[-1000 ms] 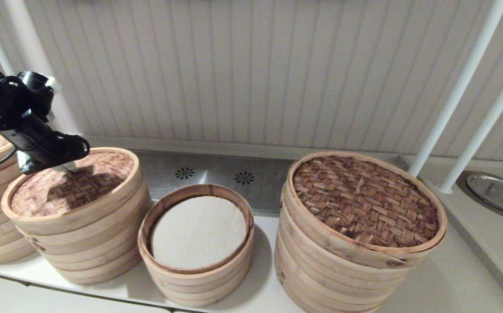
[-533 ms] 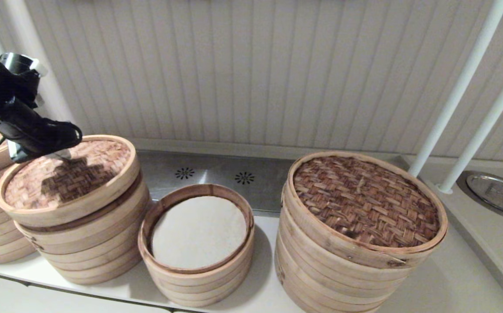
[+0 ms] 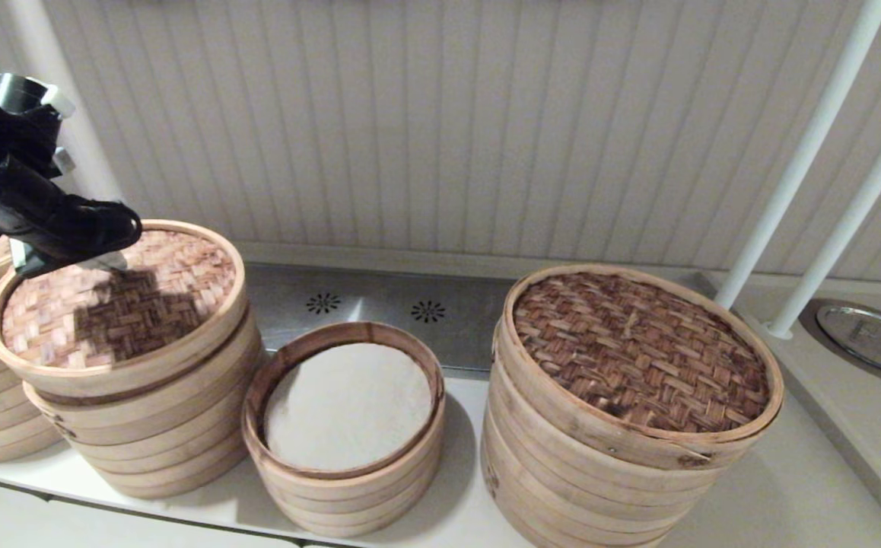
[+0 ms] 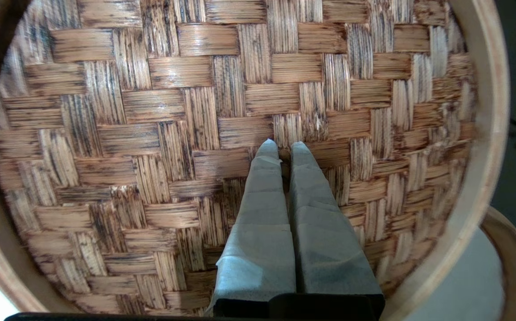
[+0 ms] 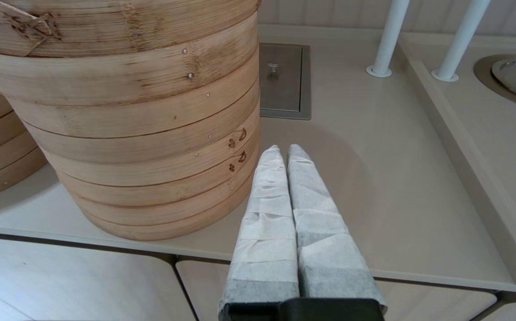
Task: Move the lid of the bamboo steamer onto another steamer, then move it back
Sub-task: Pick up the steamer, then put the steamer
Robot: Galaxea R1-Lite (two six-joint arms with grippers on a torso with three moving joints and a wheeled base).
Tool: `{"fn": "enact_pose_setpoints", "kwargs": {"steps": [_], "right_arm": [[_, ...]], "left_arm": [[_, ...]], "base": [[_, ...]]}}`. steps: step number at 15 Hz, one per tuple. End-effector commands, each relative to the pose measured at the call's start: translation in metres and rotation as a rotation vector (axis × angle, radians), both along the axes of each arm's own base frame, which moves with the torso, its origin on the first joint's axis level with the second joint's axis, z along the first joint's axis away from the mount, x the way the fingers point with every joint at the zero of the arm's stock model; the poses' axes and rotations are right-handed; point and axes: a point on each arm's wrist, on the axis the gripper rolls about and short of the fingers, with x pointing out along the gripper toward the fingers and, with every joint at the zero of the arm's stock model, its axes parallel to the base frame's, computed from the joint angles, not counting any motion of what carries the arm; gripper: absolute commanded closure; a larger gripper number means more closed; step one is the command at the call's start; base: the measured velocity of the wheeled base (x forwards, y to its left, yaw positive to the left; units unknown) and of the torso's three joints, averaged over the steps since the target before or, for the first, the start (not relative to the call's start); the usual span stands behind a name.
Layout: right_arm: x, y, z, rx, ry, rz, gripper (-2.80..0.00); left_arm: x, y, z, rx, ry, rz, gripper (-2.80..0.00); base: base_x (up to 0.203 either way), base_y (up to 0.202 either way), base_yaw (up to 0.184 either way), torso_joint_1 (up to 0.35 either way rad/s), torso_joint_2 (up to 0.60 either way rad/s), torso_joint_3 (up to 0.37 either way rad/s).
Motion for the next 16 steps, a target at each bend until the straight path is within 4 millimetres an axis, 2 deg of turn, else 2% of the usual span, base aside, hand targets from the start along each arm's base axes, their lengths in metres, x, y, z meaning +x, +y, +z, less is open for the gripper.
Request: {"fn": "enact_pose_setpoints", "kwargs": {"steps": [1,5,16], "right_arm": [[0.0,0.0,0.0,0.0,0.002,0.001,0.0],[0.0,0.0,0.0,0.0,0.002,0.0,0.0],[0.0,0.0,0.0,0.0,0.002,-0.002,0.0]], "left_arm": [[-0.006,-0.006,0.008,-0.001,-0.018,-0.015,0.0],[-0.007,-0.01,0.007,-0.004,-0.011,-0.027,0.0],[-0.032,-0.063,0.024,-0.034,-0.016,-0.173,0.0]], "base": [[0.0,0.0,0.0,0.0,0.0,0.0],[0.0,0.0,0.0,0.0,0.0,0.0],[0.0,0.0,0.0,0.0,0.0,0.0]]}}
